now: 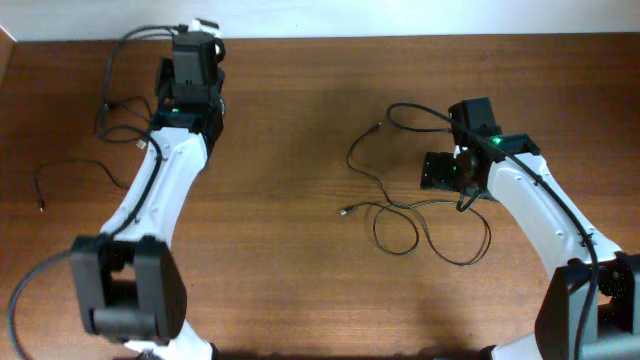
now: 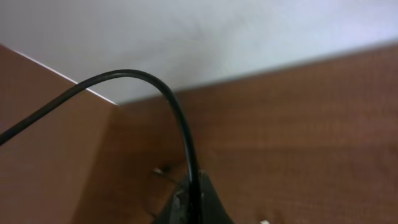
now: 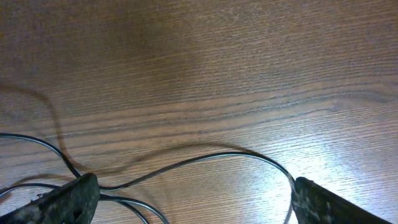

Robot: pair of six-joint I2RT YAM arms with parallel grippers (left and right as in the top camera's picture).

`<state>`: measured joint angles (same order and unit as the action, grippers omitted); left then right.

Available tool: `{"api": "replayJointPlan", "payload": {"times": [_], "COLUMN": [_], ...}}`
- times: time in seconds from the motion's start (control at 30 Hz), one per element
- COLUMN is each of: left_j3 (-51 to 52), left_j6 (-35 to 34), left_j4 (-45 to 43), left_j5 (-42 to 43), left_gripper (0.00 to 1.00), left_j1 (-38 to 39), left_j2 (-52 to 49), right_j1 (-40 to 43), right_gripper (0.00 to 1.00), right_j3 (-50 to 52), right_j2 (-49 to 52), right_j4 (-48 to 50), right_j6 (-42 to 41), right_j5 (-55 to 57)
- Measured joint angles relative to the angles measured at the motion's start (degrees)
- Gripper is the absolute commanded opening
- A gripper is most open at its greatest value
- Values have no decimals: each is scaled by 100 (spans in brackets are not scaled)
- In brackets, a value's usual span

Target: Untangle cables

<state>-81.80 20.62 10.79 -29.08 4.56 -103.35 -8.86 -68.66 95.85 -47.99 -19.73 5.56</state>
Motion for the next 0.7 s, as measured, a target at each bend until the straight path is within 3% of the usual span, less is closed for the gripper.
{"api": "replayJointPlan", "payload": {"times": [0.57, 0.6, 0.63, 0.7], "left_j3": [0, 0, 0, 0], "left_j6": [-4, -4, -4, -20], "left_j4": [-328, -358, -407, -511], "left_j5": [533, 533, 533, 529], "left_gripper": [0, 12, 32, 41], "left_j1": [-570, -595, -619, -654], "left_j2": [-2100, -2149, -2181, -2194], "right_j1": [0, 0, 0, 0], "right_gripper": [98, 98, 98, 98], "right_j3": [0, 0, 0, 0], "right_j2": [0, 0, 0, 0], "right_j4": [-2, 0, -2, -2], "right_j6": [-2, -4, -4, -4], "right_j5": [0, 0, 0, 0]}}
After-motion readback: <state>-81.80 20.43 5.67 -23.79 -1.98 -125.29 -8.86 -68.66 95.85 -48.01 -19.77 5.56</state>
